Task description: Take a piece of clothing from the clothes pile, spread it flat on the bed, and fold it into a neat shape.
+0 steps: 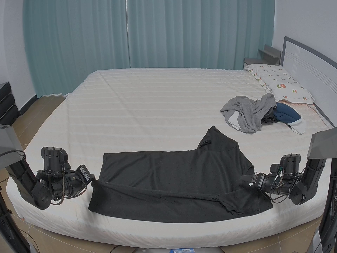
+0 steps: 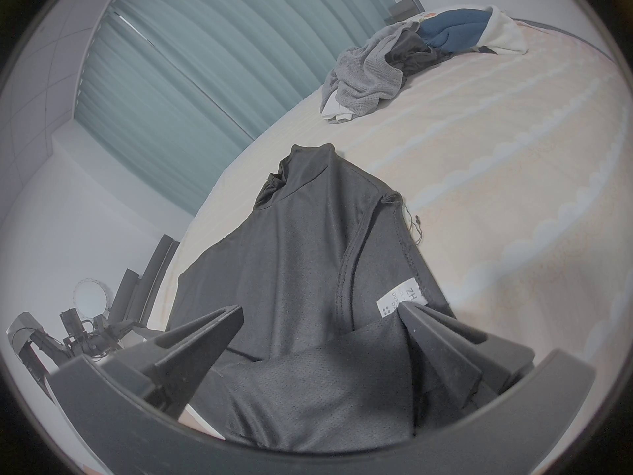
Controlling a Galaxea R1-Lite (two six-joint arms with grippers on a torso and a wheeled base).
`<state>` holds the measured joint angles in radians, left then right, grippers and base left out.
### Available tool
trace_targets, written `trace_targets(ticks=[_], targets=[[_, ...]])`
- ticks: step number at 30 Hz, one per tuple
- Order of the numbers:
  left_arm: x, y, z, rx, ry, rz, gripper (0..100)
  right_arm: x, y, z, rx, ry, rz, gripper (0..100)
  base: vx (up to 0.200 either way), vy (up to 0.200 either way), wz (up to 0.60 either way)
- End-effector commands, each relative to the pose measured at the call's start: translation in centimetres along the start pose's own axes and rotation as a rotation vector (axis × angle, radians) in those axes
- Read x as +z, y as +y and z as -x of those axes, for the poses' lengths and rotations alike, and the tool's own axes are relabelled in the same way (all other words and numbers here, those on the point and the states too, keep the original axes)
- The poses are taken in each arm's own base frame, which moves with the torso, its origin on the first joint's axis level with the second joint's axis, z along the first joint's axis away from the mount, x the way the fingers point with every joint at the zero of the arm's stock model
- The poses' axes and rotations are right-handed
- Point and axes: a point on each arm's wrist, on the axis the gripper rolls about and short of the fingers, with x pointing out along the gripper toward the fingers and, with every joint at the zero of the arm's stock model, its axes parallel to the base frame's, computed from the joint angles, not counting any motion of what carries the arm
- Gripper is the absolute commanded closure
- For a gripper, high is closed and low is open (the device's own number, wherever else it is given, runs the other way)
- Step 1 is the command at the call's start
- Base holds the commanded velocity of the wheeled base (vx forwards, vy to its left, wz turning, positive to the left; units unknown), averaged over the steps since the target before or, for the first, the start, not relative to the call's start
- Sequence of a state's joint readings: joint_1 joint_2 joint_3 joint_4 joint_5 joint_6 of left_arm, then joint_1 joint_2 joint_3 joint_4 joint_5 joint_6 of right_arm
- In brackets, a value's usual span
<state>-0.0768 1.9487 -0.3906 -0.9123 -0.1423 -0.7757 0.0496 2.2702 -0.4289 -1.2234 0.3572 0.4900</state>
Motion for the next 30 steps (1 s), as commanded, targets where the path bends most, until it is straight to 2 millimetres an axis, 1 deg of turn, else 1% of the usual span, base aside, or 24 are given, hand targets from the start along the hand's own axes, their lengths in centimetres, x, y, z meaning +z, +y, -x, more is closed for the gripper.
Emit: trace_targets(ticks=[1,5,11,15,20,21,30], targets=[[0.0,0.0,-0.1,0.001,0.001,0.001,100,-0.1,-0.2,-0.6,-0.002,0.005,0.002,0,0.000,0.000,0.00],[0.0,0.0,-0.1,0.001,0.001,0.001,100,0.2,-0.9,-0.9,-0.013,-0.007,0.002,0,0.000,0.000,0.00],[0.0,0.0,-0.1,0.001,0.001,0.001,100,0.1,-1.2,-1.1,-0.019,-0.006,0.001,0,0.000,0.000,0.00],[0.0,0.0,-0.1,0.001,0.001,0.001,100,0.0,-1.1,-0.8,-0.019,-0.002,0.003,0,0.000,0.000,0.00],[0.0,0.1,-0.1,0.002,0.002,0.001,100,-0.7,-1.1,-0.2,-0.002,0.004,0.006,0,0.000,0.000,0.00],[0.0,0.0,-0.1,0.000,0.002,0.001,100,-0.9,-1.2,-0.1,-0.002,0.008,0.006,100,0.000,0.000,0.00],[0.0,0.1,-0.2,0.002,0.002,0.003,100,-1.0,-1.7,0.3,-0.015,0.005,-0.001,100,0.000,0.000,0.00]])
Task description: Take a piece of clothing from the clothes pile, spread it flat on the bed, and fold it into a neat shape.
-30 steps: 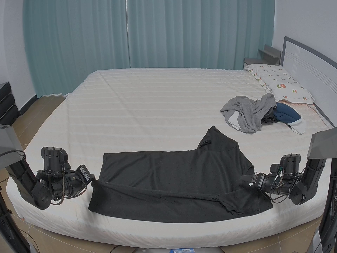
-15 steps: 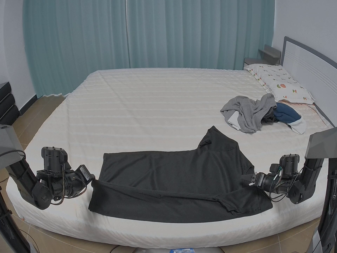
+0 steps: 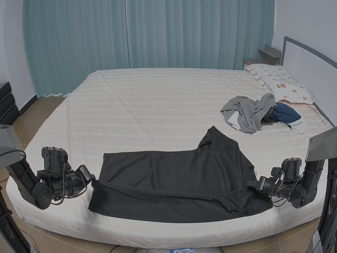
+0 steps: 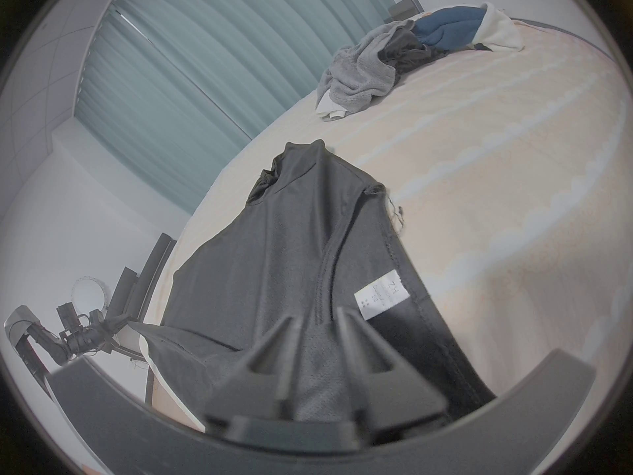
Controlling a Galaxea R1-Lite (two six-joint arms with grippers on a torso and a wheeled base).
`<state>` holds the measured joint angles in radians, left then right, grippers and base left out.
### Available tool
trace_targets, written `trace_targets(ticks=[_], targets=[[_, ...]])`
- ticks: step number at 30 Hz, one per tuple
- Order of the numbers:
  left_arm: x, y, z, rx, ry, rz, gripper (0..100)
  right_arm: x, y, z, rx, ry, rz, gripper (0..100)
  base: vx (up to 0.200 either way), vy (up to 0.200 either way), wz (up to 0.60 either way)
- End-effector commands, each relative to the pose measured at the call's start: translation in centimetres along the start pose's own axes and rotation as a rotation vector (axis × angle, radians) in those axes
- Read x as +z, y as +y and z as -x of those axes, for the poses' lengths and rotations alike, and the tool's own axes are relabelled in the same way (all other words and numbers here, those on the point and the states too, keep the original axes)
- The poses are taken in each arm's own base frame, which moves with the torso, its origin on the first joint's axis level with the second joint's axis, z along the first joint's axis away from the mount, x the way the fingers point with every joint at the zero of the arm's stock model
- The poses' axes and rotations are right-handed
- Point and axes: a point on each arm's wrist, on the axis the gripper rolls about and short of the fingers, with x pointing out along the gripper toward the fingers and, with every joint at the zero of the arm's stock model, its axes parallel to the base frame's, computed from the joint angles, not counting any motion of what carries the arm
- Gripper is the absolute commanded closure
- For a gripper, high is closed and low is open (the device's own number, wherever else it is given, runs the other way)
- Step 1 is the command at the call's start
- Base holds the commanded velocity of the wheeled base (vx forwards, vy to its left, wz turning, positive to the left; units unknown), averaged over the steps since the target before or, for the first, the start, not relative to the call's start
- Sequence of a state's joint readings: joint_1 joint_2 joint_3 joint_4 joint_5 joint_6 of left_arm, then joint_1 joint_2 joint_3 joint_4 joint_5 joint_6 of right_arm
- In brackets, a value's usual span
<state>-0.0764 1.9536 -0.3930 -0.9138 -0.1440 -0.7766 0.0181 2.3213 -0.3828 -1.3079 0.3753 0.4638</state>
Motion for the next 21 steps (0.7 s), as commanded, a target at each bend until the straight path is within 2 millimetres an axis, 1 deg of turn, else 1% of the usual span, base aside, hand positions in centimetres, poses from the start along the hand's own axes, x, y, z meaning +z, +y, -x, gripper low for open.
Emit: trace_targets(ticks=[1,6,9,14,17,18,21], targets=[[0.0,0.1,-0.1,0.002,0.001,0.002,100,0.1,-0.4,0.3,-0.011,-0.004,-0.009,100,0.000,0.000,0.00],[0.0,0.1,-0.1,0.001,0.000,0.002,100,0.5,-0.7,0.7,-0.018,-0.026,-0.018,100,0.000,0.000,0.00],[0.0,0.1,-0.1,0.001,0.000,0.002,100,0.9,-0.5,1.3,-0.010,-0.047,-0.019,100,0.000,0.000,0.00],[0.0,0.0,0.0,0.000,-0.001,0.002,100,0.8,-0.4,2.1,-0.013,-0.049,-0.018,100,0.000,0.000,0.00],[0.0,0.0,0.0,0.000,-0.001,0.002,100,0.6,-0.3,2.1,-0.001,-0.038,-0.018,100,0.000,0.000,0.00],[0.0,0.0,0.0,0.000,-0.001,0.002,100,0.6,-0.3,2.1,-0.001,-0.038,-0.018,0,0.000,0.000,0.00],[0.0,0.0,0.0,0.000,-0.001,0.002,100,0.6,-0.5,1.9,-0.002,-0.032,-0.020,0,0.000,0.000,0.00]])
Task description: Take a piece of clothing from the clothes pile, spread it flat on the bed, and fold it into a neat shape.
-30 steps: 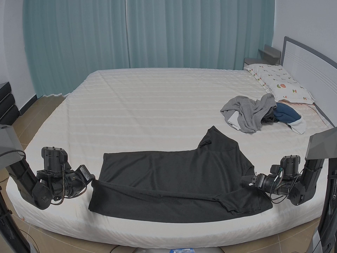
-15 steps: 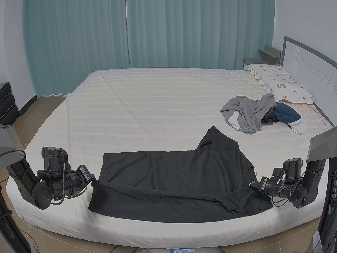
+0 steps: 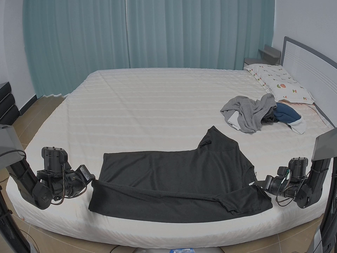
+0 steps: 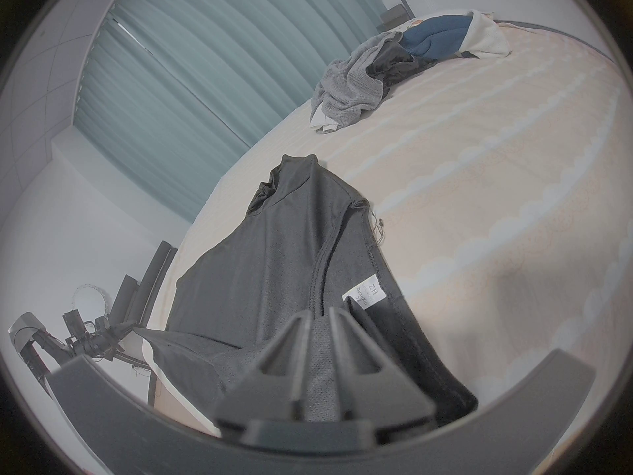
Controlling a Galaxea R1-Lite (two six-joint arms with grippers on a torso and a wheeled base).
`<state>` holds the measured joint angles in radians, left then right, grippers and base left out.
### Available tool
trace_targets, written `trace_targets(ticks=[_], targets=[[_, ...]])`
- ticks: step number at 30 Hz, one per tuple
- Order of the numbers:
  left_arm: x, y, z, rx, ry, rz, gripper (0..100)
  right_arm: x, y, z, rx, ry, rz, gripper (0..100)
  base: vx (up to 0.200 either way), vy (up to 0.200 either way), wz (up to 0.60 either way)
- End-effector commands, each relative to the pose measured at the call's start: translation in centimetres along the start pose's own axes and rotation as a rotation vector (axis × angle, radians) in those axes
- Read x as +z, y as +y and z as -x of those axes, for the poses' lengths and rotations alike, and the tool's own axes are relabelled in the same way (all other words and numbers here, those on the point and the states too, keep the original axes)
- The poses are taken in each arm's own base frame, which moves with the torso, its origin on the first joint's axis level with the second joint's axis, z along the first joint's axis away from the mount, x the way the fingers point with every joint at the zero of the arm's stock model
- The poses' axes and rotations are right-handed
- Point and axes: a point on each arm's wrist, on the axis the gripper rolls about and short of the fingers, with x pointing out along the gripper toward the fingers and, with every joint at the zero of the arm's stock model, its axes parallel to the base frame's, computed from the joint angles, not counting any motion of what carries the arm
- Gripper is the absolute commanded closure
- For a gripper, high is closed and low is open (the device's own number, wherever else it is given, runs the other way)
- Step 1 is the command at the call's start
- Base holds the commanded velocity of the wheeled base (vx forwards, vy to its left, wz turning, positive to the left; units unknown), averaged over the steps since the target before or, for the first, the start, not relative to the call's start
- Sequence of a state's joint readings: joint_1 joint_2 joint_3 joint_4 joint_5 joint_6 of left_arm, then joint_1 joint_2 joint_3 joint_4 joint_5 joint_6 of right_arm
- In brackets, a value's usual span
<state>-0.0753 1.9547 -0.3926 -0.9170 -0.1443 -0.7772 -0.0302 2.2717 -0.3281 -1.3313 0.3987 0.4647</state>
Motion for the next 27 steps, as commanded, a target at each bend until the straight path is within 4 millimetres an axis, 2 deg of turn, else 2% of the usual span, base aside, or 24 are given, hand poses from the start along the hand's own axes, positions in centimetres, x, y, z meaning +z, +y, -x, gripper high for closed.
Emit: trace_targets(ticks=[1,8,17,18,27], targets=[[0.0,0.0,0.0,0.001,0.000,0.001,100,0.0,-0.1,-0.2,0.000,0.002,0.000,0,0.000,0.000,0.00],[0.0,0.0,-0.1,0.002,0.001,0.001,100,-0.2,-0.7,-1.5,-0.003,0.014,0.003,0,0.000,0.000,0.00],[0.1,0.1,-0.1,0.002,-0.002,0.003,100,-0.5,-0.8,-1.7,-0.008,0.026,0.003,0,0.000,0.000,0.00],[0.1,0.1,-0.1,0.002,-0.002,0.003,100,-0.6,-0.9,-1.6,-0.010,0.028,0.007,100,0.000,0.000,0.00],[0.2,0.1,-0.1,0.004,-0.003,0.004,100,-0.6,-1.7,-1.0,-0.044,0.023,0.025,100,0.000,0.000,0.00]])
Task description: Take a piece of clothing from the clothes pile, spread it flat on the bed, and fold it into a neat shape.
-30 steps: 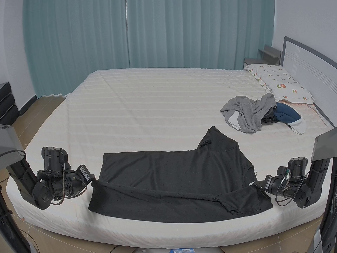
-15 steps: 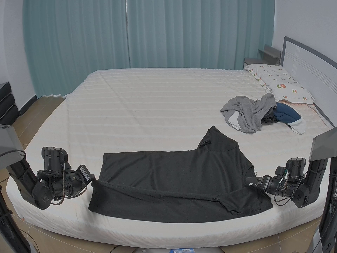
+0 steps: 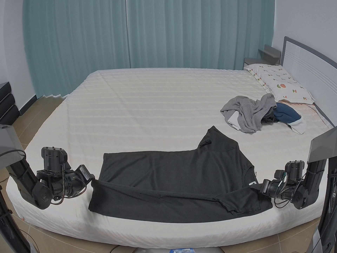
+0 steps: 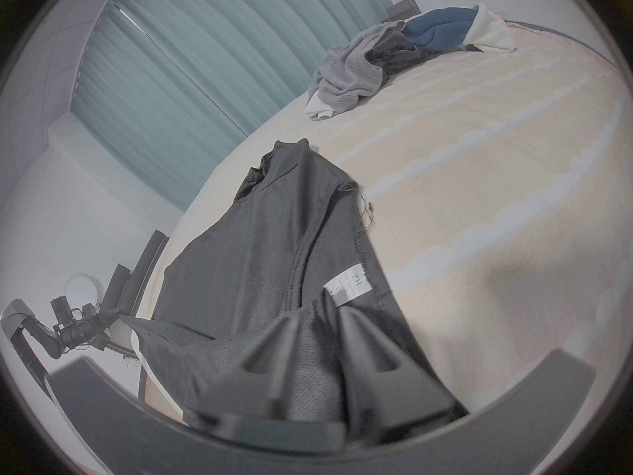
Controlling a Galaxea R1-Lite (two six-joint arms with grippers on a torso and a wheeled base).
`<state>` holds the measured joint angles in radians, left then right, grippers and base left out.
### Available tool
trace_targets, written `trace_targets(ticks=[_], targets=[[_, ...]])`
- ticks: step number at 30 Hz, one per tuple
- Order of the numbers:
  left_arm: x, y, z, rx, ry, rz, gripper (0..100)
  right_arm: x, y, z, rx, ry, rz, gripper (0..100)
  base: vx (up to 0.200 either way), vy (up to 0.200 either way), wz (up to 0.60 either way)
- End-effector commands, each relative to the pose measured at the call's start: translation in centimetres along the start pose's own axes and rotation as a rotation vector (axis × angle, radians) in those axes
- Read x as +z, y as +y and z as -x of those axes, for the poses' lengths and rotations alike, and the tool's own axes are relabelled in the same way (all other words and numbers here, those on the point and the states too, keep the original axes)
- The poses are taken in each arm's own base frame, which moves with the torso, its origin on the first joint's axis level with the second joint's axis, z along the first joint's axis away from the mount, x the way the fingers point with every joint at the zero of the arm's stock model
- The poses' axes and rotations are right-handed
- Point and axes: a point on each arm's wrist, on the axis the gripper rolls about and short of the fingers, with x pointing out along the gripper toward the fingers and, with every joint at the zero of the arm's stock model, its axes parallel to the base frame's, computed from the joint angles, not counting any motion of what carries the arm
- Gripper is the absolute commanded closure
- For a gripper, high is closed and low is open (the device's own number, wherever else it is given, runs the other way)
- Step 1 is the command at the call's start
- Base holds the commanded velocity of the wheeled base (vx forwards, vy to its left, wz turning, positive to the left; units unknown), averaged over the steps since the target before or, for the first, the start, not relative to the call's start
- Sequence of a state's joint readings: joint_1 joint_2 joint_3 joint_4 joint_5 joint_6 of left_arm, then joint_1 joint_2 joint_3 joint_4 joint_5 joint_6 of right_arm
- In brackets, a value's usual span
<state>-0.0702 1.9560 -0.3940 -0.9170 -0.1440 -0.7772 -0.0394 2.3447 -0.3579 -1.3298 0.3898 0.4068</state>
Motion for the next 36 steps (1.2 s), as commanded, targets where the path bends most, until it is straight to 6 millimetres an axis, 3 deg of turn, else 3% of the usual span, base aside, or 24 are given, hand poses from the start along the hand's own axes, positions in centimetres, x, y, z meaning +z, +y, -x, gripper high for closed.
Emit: trace_targets(ticks=[1,13,21,36], targets=[[0.1,0.0,-0.1,0.001,0.000,0.001,100,0.2,-0.6,0.3,-0.016,-0.012,-0.014,100,0.000,0.000,0.00],[0.0,0.1,0.2,0.004,-0.001,-0.001,100,0.5,-0.1,1.6,0.009,-0.059,-0.014,100,0.000,0.000,0.00],[-0.5,0.7,1.1,0.027,0.010,-0.048,100,0.2,1.3,4.7,0.044,-0.122,0.017,100,0.000,0.000,0.00],[-1.6,1.1,5.0,0.025,-0.011,-0.055,100,-0.3,3.5,9.8,0.107,-0.153,-0.003,100,0.000,0.000,0.00]])
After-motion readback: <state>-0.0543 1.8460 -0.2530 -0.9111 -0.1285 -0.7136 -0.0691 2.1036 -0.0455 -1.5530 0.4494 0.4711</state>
